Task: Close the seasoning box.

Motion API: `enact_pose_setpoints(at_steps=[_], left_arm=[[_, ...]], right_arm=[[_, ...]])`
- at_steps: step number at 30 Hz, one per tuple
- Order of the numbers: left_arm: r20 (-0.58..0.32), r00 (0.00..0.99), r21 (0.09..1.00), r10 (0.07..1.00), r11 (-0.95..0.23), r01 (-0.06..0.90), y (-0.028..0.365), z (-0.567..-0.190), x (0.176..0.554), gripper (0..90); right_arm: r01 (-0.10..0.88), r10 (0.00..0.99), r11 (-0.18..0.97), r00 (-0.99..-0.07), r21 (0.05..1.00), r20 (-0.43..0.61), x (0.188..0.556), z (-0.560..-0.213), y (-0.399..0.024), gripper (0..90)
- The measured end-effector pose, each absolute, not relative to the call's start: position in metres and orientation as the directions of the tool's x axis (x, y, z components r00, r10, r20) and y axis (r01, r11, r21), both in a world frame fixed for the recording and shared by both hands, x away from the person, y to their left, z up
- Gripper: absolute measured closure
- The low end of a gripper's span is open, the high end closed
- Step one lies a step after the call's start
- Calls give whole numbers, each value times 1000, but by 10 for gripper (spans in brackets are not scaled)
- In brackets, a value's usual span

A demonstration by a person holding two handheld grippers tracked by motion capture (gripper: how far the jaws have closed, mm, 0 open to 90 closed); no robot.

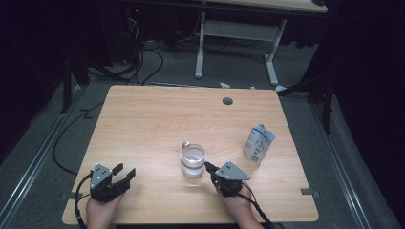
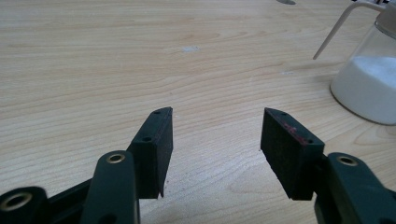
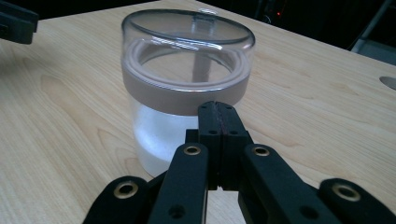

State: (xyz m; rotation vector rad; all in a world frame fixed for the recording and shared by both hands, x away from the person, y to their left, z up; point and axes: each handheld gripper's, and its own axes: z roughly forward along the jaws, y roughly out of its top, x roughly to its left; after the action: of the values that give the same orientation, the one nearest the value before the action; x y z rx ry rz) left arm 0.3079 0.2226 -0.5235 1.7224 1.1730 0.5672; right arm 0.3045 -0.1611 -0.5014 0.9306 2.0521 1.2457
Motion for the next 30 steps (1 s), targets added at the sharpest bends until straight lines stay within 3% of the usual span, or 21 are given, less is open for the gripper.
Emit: enact_pose_setpoints(at_steps=[30], left_arm=[[-135, 428, 887, 894, -83, 454, 226, -523, 306, 443]], right_arm=[[218, 724, 367, -677, 904, -130, 296, -501, -122, 900]])
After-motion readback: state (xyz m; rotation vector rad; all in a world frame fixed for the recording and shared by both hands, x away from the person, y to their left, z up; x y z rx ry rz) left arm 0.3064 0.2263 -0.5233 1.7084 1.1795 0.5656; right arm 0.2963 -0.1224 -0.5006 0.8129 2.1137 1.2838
